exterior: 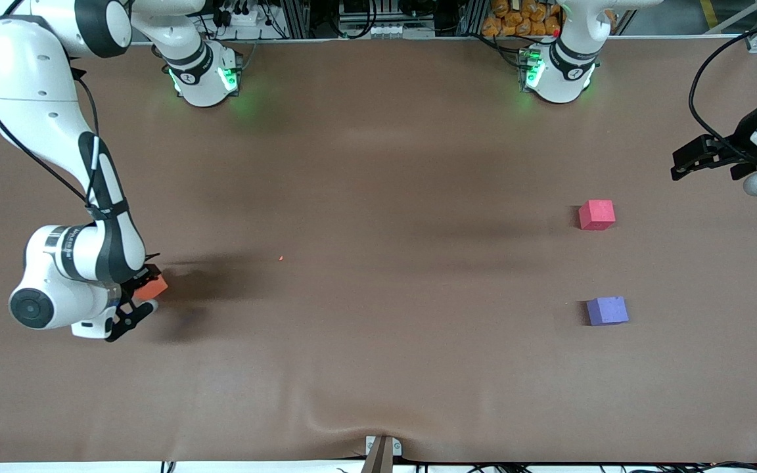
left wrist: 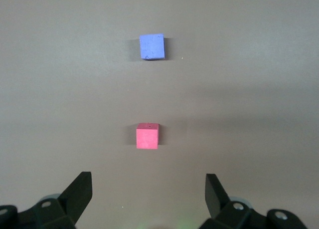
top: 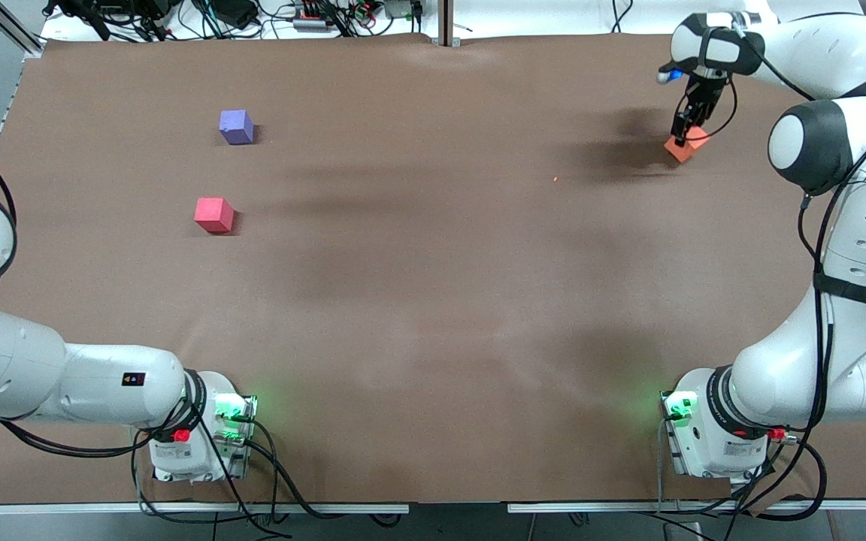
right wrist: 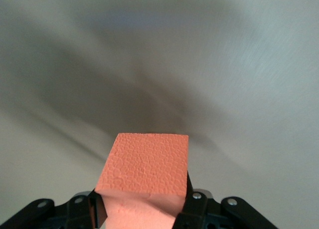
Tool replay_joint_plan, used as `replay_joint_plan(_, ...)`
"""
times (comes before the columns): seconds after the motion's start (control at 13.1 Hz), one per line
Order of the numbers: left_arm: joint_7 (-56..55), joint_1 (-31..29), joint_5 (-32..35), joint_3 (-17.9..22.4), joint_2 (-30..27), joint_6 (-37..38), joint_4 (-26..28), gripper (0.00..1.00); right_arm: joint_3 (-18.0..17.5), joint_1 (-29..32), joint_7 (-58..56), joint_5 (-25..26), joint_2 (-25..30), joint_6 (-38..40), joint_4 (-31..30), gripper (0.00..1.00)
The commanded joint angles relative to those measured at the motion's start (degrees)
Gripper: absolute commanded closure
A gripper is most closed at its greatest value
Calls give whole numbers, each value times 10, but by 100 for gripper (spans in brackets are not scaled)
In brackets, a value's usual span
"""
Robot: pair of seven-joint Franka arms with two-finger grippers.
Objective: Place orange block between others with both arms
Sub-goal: 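Close the right gripper on the orange cube and lift it, then carry the orange cube toward table center while the left gripper approaches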
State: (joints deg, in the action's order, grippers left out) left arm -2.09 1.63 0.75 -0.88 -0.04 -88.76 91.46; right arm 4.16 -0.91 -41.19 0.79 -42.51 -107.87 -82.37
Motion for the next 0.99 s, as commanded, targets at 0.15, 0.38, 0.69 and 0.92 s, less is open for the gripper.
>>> replay_joint_plan(0.15, 1, 0, -3, 0, 0, 0, -4, 0, -28, -44, 119, -100, 34, 20, 21, 65)
replay_joint_plan(0.38, 1, 0, -3, 0, 0, 0, -3, 0, -33, -87, 254, -205, 31, 28, 17, 65)
replay_joint_plan(0.69, 1, 0, -3, 0, 0, 0, -3, 0, -31, -217, 476, -315, 27, 3, 18, 66)
replay_joint_plan(0.92, 1, 0, -3, 0, 0, 0, -2, 0, -31, -304, 605, -328, 9, -111, 18, 66)
